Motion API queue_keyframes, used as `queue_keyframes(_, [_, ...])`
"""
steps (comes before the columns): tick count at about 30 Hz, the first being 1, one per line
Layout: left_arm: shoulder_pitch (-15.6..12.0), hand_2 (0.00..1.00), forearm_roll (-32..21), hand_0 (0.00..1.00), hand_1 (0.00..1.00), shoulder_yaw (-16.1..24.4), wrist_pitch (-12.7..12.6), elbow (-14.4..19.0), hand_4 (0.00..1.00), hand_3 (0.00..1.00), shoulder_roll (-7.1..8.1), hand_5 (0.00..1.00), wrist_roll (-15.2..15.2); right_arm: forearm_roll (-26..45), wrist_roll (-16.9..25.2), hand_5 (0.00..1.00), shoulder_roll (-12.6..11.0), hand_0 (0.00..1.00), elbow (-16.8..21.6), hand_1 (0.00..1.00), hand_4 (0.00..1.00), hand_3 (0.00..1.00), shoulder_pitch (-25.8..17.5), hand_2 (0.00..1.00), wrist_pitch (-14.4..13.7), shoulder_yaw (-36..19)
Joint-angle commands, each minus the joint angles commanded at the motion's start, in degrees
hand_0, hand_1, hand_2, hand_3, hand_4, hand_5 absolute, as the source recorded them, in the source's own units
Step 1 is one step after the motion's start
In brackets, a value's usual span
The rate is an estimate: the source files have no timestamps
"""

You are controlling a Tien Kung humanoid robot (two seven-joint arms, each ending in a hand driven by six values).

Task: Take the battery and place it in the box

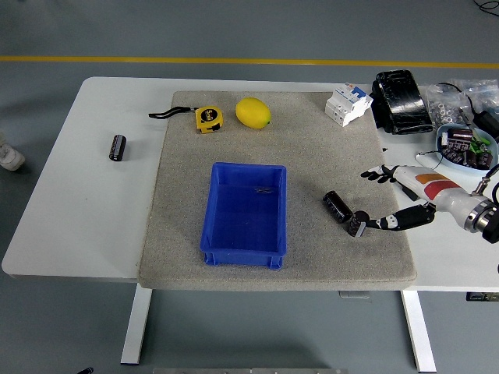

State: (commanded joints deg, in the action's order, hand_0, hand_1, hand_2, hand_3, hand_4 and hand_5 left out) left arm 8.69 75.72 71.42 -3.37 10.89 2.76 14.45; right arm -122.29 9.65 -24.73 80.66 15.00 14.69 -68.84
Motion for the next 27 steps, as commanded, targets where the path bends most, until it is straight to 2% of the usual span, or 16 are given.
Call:
queue_keyframes(1, [0.02, 0.816, -0.07, 0.724, 0.701, -0.05, -0.02, 0.0, 0.743, 0.805, 0.01, 0.797, -0.01, -0.1, -0.08, 0.388, -0.03, 0.53, 0.01, 0.612, 0.998, 0.75, 0.13, 0.668, 0.1, 0.22])
queue_keyframes(7, [0.25, 0.816, -0.48, 0.724, 0.701, -0.43, -0.26, 0.1, 0.743, 0.805, 0.15, 0.797, 0.14, -0.69, -1.1, 0.388, 0.21, 0.53, -0.2, 0.612, 0.998, 0.75, 1.4, 0.668, 0.82, 2.75])
queue_keyframes(8, [0.28, 0.812, -0.45, 0.725, 0.695, -0.45, -0.28, 0.13, 0.746, 0.803, 0.17, 0.797, 0.2, -0.98, -1.2, 0.395, 0.3, 0.498, -0.26, 0.578, 0.998, 0.723, 1.56, 0.639, 0.65, 3.15])
queue_keyframes(13, [0.44, 0.812, -0.7, 0.725, 0.695, -0.82, -0.41, 0.21, 0.746, 0.803, 0.29, 0.797, 0.26, -3.01, 0.87, 0.395, 0.48, 0.498, -0.26, 0.578, 0.998, 0.723, 1.88, 0.639, -3.41, 4.92])
queue_keyframes(14, [0.47, 0.81, -0.76, 0.723, 0.687, -0.89, -0.43, 0.22, 0.747, 0.801, 0.31, 0.794, 0.26, -3.08, 1.17, 0.394, 0.5, 0.436, -0.32, 0.552, 0.998, 0.688, 1.87, 0.611, -3.98, 5.18])
queue_keyframes(15, [0.49, 0.81, -0.82, 0.723, 0.687, -0.96, -0.45, 0.23, 0.747, 0.801, 0.32, 0.794, 0.25, -3.1, 1.38, 0.394, 0.53, 0.436, -0.43, 0.552, 0.998, 0.688, 1.85, 0.611, -4.46, 5.41])
queue_keyframes(25, [0.59, 0.808, -1.71, 0.721, 0.685, -1.76, -0.57, 0.27, 0.749, 0.798, 0.39, 0.792, 0.16, -3.27, 1.37, 0.389, 0.72, 0.426, -2.5, 0.546, 0.998, 0.676, 1.95, 0.604, -6.55, 7.13])
queue_keyframes(26, [0.61, 0.807, -1.68, 0.72, 0.684, -1.77, -0.57, 0.27, 0.749, 0.796, 0.4, 0.789, 0.18, -3.29, 1.39, 0.377, 0.77, 0.41, -2.77, 0.531, 0.998, 0.616, 2.01, 0.582, -6.91, 7.41])
queue_keyframes(27, [0.64, 0.807, -1.64, 0.72, 0.684, -1.76, -0.57, 0.28, 0.749, 0.796, 0.4, 0.789, 0.2, -3.34, 1.42, 0.377, 0.81, 0.41, -2.94, 0.531, 0.998, 0.616, 2.06, 0.582, -7.14, 7.56])
